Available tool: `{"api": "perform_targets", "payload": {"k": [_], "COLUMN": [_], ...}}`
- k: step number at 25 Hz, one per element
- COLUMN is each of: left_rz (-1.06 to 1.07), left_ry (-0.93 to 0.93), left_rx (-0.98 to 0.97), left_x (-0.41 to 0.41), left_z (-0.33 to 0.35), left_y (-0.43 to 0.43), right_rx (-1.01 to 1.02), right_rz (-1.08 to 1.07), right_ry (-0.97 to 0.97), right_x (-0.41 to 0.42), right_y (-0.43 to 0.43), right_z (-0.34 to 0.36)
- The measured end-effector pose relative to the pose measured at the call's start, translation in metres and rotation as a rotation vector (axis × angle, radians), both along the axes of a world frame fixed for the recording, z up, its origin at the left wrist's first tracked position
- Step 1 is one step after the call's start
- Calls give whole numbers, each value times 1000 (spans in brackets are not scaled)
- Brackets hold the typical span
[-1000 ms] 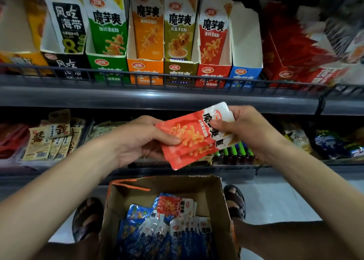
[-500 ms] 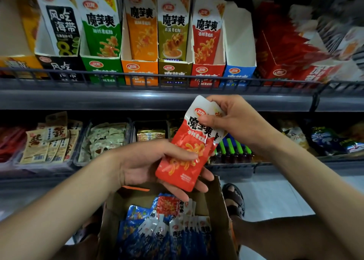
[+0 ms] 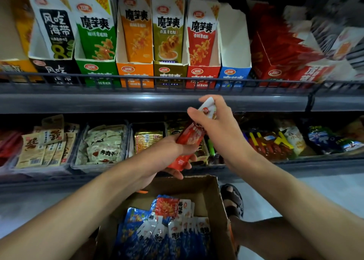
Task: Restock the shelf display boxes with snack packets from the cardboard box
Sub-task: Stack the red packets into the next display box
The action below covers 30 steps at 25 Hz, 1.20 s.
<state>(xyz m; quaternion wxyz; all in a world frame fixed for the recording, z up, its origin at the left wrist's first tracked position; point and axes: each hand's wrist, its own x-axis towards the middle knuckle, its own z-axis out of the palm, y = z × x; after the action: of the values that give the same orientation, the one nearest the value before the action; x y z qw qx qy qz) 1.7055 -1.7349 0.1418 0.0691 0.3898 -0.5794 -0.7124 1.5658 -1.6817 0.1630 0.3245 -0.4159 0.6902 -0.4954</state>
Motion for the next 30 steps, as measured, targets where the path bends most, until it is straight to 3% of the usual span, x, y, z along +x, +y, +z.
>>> {"api": "perform_targets", "payload": {"k": [3, 7, 13, 25, 30], "left_rz": [19, 26, -20, -41, -143], "left_ry": [35, 94, -7, -36, -14], "left_rx": [25, 95, -128, -188, -138], "left_x": [-2, -3, -9, -10, -1], "left_z": [-1, 2, -6, -7, 7], "left_y": [-1, -1, 4, -3, -20], "right_rx": [-41, -84, -54, -76, 38], "right_rz": [-53, -75, -44, -26, 169], "right_ry": [-29, 69, 84, 108, 57], "right_x": [-1, 3, 6, 6, -28], "right_y": [-1, 0, 0, 0, -3], "right_z": [2, 1, -5, -12, 11]}}
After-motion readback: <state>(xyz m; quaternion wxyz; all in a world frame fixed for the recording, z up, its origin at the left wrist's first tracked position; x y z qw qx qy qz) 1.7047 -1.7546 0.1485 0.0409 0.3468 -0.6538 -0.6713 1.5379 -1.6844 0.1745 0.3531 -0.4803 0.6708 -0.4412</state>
